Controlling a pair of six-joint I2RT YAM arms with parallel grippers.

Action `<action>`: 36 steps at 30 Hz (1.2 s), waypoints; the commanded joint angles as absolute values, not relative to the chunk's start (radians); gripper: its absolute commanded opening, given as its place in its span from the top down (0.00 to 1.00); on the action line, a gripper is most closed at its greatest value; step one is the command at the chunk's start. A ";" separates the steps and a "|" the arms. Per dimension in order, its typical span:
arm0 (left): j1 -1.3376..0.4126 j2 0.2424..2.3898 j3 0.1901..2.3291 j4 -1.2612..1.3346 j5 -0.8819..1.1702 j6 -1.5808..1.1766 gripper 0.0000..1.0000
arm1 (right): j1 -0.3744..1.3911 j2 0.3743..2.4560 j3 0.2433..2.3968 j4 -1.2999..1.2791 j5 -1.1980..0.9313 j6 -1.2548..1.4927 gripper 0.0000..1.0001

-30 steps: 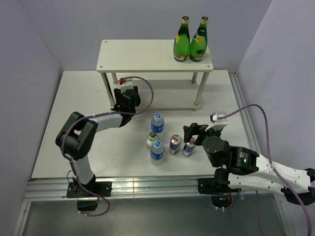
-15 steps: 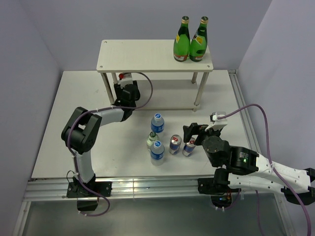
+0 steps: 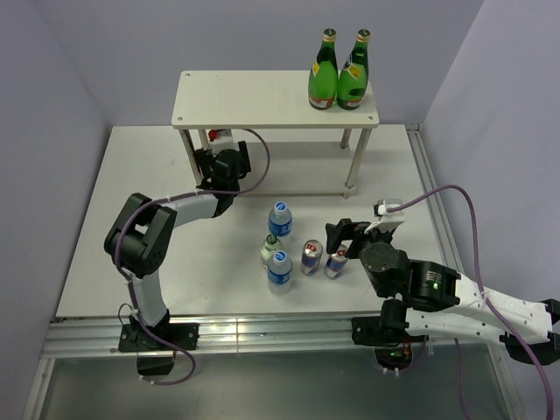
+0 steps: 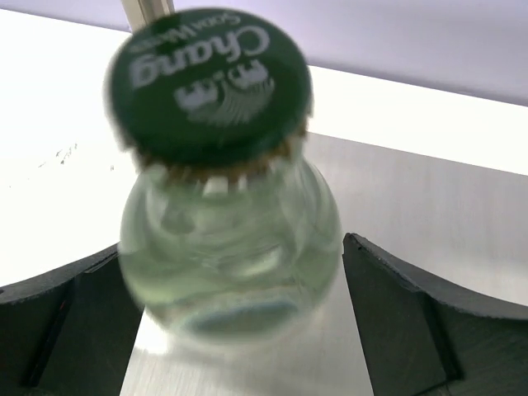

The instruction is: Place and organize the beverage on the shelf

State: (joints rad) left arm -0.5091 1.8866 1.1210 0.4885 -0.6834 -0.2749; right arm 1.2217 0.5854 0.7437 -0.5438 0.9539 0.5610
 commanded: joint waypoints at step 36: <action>-1.837 1.369 0.909 -1.205 -1.299 -1.985 0.01 | 1.238 0.589 0.767 -0.607 1.051 0.634 0.00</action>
State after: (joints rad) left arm -1.7016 1.2324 0.8379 -0.7666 -1.2503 -1.4155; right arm 1.2282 0.5934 0.7448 -0.5964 1.0103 0.6037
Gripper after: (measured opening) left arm 0.994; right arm 0.998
